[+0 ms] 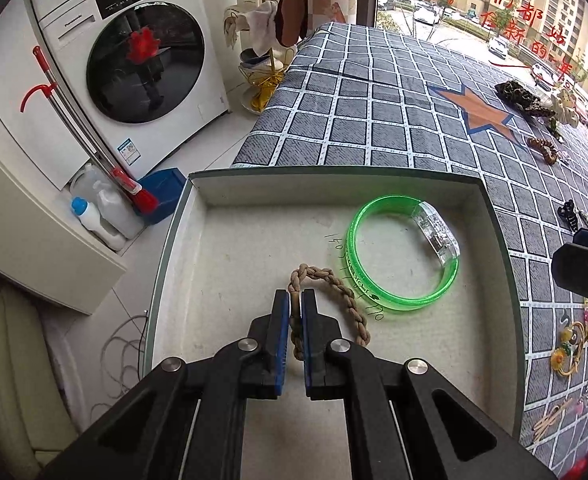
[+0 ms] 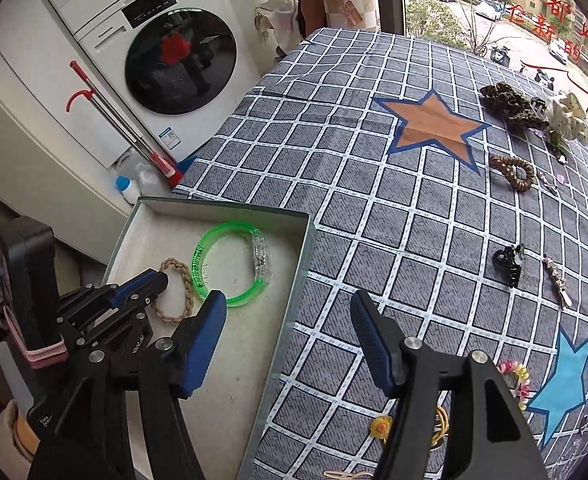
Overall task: Organize jewelry
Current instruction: 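Open the left tool releasing the bracelet while the right tool releases the bangle in the tray, then move both open tools back over the jewelry on the tablecloth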
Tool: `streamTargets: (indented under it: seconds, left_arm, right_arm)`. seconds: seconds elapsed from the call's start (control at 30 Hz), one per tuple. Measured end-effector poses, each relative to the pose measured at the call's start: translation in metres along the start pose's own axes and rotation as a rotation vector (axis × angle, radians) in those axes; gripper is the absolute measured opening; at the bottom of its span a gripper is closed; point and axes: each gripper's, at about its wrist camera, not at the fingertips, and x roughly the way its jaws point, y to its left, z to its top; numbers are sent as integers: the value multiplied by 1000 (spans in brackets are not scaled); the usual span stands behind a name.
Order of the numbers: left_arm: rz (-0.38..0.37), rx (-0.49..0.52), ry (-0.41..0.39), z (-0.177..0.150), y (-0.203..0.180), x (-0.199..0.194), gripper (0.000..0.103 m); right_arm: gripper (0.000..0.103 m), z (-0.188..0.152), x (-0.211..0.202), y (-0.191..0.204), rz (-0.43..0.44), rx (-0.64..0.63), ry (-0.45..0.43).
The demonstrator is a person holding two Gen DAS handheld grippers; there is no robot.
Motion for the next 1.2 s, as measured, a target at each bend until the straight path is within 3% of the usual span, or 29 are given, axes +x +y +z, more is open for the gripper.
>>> streamTargets:
  seconds: [0.4, 0.47, 0.5, 0.53, 0.6, 0.83, 1.2]
  left_arm:
    - [-48, -20, -13, -5, -7, -14, 13]
    - [-52, -26, -15, -6, -8, -16, 13]
    - [-47, -25, -19, -7, -9, -17, 37]
    - [-33, -27, -20, -7, -9, -19, 103]
    - [17, -40, -64, -8, -9, -23, 103]
    - [27, 6, -93, -11, -20, -33, 103]
    - [-43, 127, -143, -36, -86, -73, 103]
  right_arm:
    - [69, -41, -32, -36, 27, 89, -33]
    - [75, -48, -35, -38, 31, 95, -33]
    - [77, -51, -36, -39, 30, 97, -36]
    - [77, -54, -38, -39, 29, 97, -39]
    - [77, -62, -41, -41, 32, 99, -45]
    - [84, -80, -57, -51, 39, 126, -77]
    - [88, -129, -71, -94, 26, 191, -67]
